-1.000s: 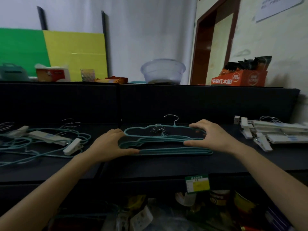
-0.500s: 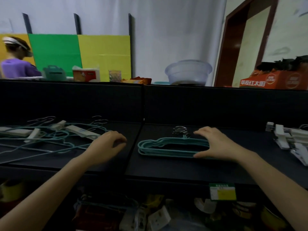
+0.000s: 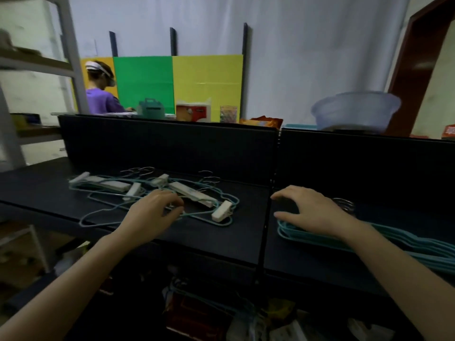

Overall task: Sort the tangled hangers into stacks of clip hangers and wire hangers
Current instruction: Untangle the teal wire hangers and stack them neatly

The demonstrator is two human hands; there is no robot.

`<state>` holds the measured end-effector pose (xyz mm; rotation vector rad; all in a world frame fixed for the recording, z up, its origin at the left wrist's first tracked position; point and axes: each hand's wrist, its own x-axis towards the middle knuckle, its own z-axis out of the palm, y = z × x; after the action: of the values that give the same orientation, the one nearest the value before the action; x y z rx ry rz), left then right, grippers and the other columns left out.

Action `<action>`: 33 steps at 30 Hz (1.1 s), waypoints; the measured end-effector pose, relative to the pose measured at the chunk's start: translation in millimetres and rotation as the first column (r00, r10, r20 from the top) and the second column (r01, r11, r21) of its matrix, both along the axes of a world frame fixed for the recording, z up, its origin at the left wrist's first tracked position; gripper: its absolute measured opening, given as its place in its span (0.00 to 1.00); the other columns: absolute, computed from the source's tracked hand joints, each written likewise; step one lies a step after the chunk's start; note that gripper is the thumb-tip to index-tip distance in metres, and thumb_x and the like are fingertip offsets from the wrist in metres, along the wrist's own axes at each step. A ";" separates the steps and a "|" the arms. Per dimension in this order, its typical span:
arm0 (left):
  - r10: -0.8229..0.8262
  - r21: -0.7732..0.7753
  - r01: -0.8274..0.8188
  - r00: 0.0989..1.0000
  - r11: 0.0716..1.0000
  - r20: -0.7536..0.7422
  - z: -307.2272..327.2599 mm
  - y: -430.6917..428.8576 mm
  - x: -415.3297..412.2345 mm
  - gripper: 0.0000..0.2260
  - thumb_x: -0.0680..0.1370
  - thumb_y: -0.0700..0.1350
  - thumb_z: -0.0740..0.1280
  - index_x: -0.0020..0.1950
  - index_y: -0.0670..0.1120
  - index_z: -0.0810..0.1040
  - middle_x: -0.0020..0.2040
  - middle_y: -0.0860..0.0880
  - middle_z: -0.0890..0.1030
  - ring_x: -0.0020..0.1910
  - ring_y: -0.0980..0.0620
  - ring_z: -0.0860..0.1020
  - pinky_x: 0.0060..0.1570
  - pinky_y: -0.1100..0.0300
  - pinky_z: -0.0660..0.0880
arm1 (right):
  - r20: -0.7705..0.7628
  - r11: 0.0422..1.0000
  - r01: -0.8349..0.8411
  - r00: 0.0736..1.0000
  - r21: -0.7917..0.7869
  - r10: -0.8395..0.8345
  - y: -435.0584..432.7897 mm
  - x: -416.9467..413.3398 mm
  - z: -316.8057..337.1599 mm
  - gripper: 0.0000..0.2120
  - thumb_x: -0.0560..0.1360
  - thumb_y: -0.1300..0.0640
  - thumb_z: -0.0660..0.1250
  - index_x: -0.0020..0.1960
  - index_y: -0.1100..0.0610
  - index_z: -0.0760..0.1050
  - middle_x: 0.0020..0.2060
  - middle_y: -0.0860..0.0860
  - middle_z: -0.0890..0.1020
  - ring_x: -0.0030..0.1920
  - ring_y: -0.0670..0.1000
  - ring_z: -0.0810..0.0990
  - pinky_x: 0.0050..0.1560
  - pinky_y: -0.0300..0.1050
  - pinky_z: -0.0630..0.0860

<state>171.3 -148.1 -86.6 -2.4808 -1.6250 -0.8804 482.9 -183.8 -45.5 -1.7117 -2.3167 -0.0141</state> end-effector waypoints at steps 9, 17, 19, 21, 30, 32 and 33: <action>0.055 -0.012 -0.055 0.998 0.998 0.034 -1.6 49.5 -124.2 0.09 0.77 0.48 0.64 0.54 0.50 0.79 0.51 0.54 0.78 0.50 0.54 0.76 0.50 0.53 0.76 | -0.061 0.999 -0.028 0.998 -0.019 0.027 67.9 -105.7 -4.2 0.19 0.75 0.44 0.64 0.64 0.47 0.71 0.59 0.44 0.76 0.57 0.46 0.74 0.58 0.50 0.74; 0.010 0.028 -0.009 0.999 1.000 -0.053 -8.3 118.5 -208.6 0.12 0.77 0.49 0.64 0.59 0.49 0.76 0.55 0.52 0.76 0.55 0.53 0.73 0.53 0.58 0.70 | -0.109 0.996 -0.044 0.993 -0.080 0.035 113.7 -193.0 -12.2 0.21 0.73 0.40 0.63 0.64 0.46 0.71 0.59 0.43 0.76 0.58 0.45 0.74 0.59 0.49 0.74; -0.013 0.008 0.014 0.996 1.000 -0.087 -10.2 133.0 -224.9 0.15 0.76 0.51 0.64 0.62 0.48 0.75 0.57 0.52 0.76 0.56 0.52 0.72 0.54 0.59 0.69 | -0.104 0.993 -0.053 0.994 -0.102 0.042 121.0 -215.7 -15.5 0.26 0.71 0.36 0.63 0.65 0.46 0.69 0.60 0.42 0.74 0.59 0.46 0.73 0.60 0.49 0.73; -0.026 -0.010 0.025 0.993 1.000 -0.112 -10.8 145.7 -240.4 0.17 0.76 0.51 0.64 0.64 0.48 0.73 0.59 0.52 0.76 0.59 0.52 0.72 0.57 0.58 0.68 | -0.081 0.989 -0.064 0.995 -0.134 0.053 127.3 -237.8 -19.3 0.32 0.69 0.32 0.62 0.68 0.46 0.67 0.63 0.41 0.72 0.62 0.45 0.72 0.61 0.48 0.72; -0.049 -0.068 0.044 0.996 0.997 -0.071 -11.1 176.1 -282.8 0.13 0.77 0.52 0.61 0.59 0.52 0.76 0.53 0.57 0.76 0.54 0.56 0.73 0.52 0.56 0.73 | 0.110 0.994 -0.027 0.993 -0.110 0.039 150.3 -292.4 -31.0 0.43 0.65 0.28 0.63 0.73 0.46 0.56 0.69 0.42 0.65 0.67 0.47 0.67 0.61 0.45 0.70; -0.034 -0.074 0.031 0.999 0.997 -0.036 -11.6 177.8 -291.7 0.13 0.77 0.53 0.60 0.59 0.51 0.76 0.53 0.56 0.76 0.53 0.56 0.73 0.53 0.55 0.72 | 0.100 0.990 -0.033 0.994 -0.137 0.047 153.8 -296.7 -30.5 0.44 0.65 0.30 0.65 0.74 0.46 0.56 0.69 0.42 0.64 0.67 0.47 0.68 0.61 0.44 0.70; -0.027 -0.079 0.026 1.000 0.997 -0.013 -11.2 178.7 -296.8 0.13 0.77 0.53 0.60 0.59 0.51 0.76 0.52 0.56 0.76 0.53 0.56 0.73 0.53 0.55 0.73 | 0.065 0.988 -0.036 0.997 -0.153 0.047 155.9 -297.3 -29.0 0.44 0.64 0.31 0.67 0.74 0.47 0.56 0.68 0.43 0.65 0.66 0.47 0.68 0.62 0.44 0.70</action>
<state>-125.4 30.6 -97.8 -2.5598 -1.6579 -0.8151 185.6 -27.9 -74.5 -1.7582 -2.4601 0.1157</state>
